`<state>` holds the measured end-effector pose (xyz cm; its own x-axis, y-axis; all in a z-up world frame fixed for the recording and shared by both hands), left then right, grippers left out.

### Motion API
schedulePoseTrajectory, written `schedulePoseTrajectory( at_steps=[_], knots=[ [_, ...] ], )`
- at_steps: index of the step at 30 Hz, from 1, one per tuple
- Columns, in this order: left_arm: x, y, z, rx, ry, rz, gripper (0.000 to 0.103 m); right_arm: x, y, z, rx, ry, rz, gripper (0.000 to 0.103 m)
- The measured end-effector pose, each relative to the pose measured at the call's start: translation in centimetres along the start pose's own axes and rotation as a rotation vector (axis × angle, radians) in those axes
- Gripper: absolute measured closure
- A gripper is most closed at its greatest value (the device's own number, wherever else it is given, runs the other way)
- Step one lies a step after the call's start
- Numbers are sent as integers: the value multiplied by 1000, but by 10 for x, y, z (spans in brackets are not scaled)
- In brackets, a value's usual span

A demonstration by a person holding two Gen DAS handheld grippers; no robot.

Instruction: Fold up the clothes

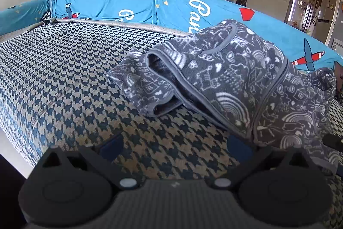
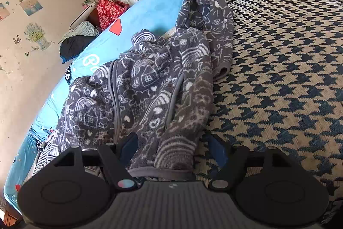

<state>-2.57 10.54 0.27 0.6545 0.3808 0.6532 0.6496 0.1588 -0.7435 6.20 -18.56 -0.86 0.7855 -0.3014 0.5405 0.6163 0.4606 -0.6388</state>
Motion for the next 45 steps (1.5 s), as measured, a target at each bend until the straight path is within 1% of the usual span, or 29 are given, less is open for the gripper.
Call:
schedulePoseTrajectory(
  at_steps=[6,8,9,11,12,13,14,17,19,24,33,35,39,41,42,43,44,45],
  knots=[
    [-2,3,3,13,-2,9,0,2,10,8,-6,-39,0,29],
    [-2,3,4,22,2,8,0,2,13,11,-8,-52,0,30],
    [-2,4,4,27,4,7,0,2,15,12,-9,-59,0,33],
    [-3,5,5,34,6,9,0,3,18,15,-11,-72,1,42],
    [-3,5,5,38,7,10,0,3,19,16,-12,-79,1,53],
    [-4,6,6,42,8,11,0,4,21,18,-13,-85,1,68],
    [-4,6,6,46,11,11,0,4,22,19,-12,-88,0,74],
    [-4,6,6,57,23,9,0,6,17,18,4,-83,-7,81],
    [-4,6,7,62,30,5,0,6,11,24,12,-113,-14,84],
    [-2,5,7,70,39,-1,0,12,-13,38,81,-146,-63,86],
    [-3,5,6,65,51,-15,0,34,-82,52,235,-116,-170,87],
    [-4,5,4,61,58,-17,0,38,-98,52,235,-117,-206,87],
    [-3,3,2,56,70,-23,0,43,-114,44,183,-113,-257,87],
    [-3,1,1,50,75,-29,0,45,-122,40,156,-112,-283,85],
    [-3,0,1,48,77,-32,0,47,-126,39,143,-111,-296,82],
    [-3,0,0,48,80,-35,0,48,-130,37,130,-110,-309,77],
    [-4,-2,-1,47,82,-39,0,49,-135,35,116,-109,-322,73],
    [-4,-3,-2,46,84,-44,0,50,-139,33,103,-108,-335,67]
  ],
)
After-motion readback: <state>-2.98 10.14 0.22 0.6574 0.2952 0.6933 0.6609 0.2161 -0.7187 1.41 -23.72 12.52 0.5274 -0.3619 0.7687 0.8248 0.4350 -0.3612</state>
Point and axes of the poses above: each gripper's, at about its wrist camera, not at the fingertips, and y roughly the way its jaws point, z to its left, x to its top, the point moved 4 cm from there along y, roughly the way its jaws point, and after that the axes turned 9 degrees about z, right-handed, at the moved point
